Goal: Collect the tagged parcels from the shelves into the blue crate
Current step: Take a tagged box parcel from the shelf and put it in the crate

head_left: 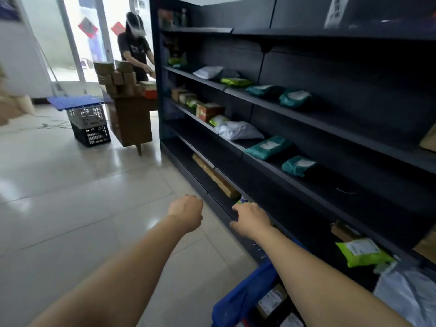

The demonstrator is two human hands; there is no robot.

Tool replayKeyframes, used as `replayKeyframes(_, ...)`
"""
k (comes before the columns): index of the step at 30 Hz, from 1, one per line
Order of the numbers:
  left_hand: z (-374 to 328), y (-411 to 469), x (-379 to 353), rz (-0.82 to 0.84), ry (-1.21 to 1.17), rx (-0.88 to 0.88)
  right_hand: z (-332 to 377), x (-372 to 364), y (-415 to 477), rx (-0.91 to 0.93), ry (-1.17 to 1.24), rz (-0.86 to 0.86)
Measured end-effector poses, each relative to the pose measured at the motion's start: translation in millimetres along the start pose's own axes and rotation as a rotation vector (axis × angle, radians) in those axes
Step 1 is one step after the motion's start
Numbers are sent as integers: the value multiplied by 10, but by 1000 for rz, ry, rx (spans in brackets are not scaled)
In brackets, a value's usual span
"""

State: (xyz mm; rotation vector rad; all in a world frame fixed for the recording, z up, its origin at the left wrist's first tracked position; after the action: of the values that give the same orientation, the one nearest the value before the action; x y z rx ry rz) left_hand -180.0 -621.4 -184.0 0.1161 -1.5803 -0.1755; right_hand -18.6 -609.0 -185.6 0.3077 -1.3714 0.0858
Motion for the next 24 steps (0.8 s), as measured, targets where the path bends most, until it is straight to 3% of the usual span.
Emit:
replayKeyframes(10,1671,772,321,-73,89,53,1441,37,1291,97,-15,-50)
replayKeyframes(24,2995,2571,217,-159,84,106,2233,-304,3567,179,-22,-55)
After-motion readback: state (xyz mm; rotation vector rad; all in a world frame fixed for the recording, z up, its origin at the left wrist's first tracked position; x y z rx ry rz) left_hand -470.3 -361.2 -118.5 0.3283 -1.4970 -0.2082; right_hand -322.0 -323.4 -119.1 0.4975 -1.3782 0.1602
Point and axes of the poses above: each hand's wrist, its own y-axis towards the middle knuckle, its own x-axis out of the back of the hand, z = x × y, the point moved 7 cm from there along y, towards the middle knuckle, and after that the axes turned 15 degrees about -z, right-handed, at the moved point
